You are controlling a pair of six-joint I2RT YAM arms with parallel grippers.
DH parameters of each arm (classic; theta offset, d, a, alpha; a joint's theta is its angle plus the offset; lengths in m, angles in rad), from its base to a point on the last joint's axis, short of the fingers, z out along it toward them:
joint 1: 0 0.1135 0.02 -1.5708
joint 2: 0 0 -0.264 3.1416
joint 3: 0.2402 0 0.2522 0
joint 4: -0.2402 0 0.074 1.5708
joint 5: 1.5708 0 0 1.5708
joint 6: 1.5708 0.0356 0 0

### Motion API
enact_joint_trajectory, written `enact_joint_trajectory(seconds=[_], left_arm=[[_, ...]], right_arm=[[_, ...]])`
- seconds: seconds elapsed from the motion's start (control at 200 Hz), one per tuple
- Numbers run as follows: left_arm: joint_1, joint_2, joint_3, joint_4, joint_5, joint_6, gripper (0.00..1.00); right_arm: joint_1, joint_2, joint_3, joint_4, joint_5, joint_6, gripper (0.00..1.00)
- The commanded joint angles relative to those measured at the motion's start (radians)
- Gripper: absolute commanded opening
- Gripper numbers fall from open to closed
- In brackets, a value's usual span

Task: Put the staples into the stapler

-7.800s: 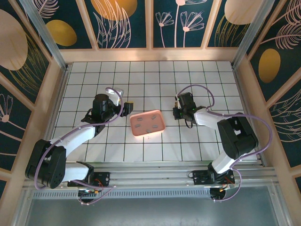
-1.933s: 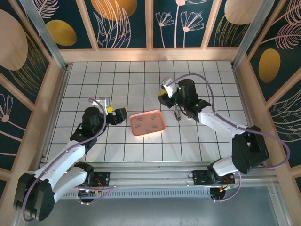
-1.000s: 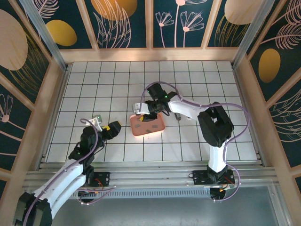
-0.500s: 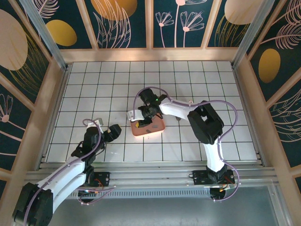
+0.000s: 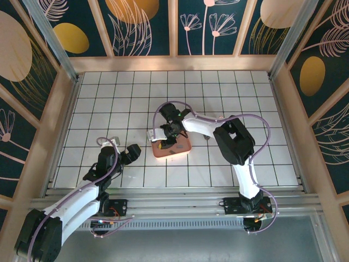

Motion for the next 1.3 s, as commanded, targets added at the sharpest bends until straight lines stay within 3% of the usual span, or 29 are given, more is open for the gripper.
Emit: enact_joint_trajectory(seconds=[0.0, 0.631, 0.831, 1.141, 1.296], left_arm=[[-0.004, -0.011, 0.024, -0.006, -0.012, 0.004, 0.89], [-0.004, -0.017, 0.028, -0.006, -0.019, 0.019, 0.88], [-0.004, -0.014, 0.029, -0.005, -0.020, 0.021, 0.89], [-0.004, -0.008, 0.042, -0.008, -0.023, 0.034, 0.89], [-0.004, -0.006, 0.073, -0.018, -0.021, 0.075, 0.88]], right_arm=[[0.002, 0.034, 0.044, -0.060, -0.023, -0.019, 0.38], [0.000, 0.114, 0.105, -0.154, 0.002, -0.020, 0.33], [0.000, 0.138, 0.115, -0.191, 0.029, -0.018, 0.24], [0.002, 0.113, 0.112, -0.174, 0.056, -0.013, 0.18], [-0.004, 0.036, 0.067, -0.091, 0.070, 0.061, 0.17]])
